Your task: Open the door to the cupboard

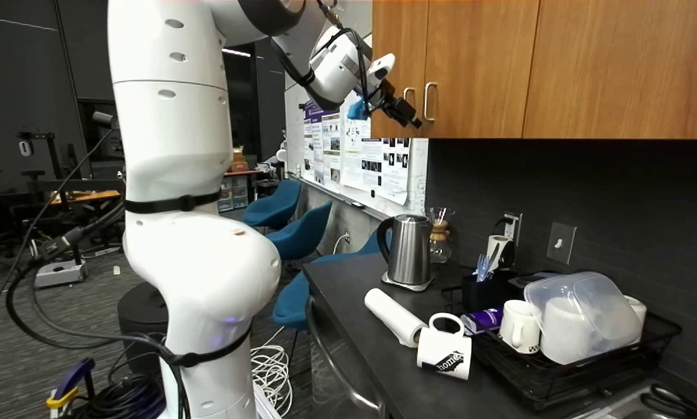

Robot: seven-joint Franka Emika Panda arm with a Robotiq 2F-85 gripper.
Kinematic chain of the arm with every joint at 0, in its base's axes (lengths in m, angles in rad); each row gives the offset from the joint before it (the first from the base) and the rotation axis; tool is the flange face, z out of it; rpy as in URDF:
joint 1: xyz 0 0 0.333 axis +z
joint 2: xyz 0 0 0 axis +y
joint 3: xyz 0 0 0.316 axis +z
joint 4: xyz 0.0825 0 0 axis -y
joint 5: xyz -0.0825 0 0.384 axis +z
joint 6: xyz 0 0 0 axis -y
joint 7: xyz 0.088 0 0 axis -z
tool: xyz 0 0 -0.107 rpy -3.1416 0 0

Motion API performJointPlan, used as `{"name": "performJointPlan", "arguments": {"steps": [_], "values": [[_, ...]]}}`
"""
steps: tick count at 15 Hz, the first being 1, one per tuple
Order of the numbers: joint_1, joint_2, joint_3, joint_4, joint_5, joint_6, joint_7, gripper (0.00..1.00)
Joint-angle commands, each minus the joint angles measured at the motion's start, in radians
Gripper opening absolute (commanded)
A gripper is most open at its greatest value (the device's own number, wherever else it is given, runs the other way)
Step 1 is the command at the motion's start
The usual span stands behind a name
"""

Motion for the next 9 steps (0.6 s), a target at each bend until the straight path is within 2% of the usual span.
{"name": "performJointPlan", "arguments": {"steps": [1, 4, 9], "values": [[0.038, -0.040, 0.012, -0.041, 0.092, -0.080, 0.009, 1.00], [0.054, -0.042, 0.022, -0.027, 0.112, -0.174, 0.039, 1.00], [0.066, -0.036, 0.041, 0.043, 0.083, -0.350, 0.109, 1.00]]}}
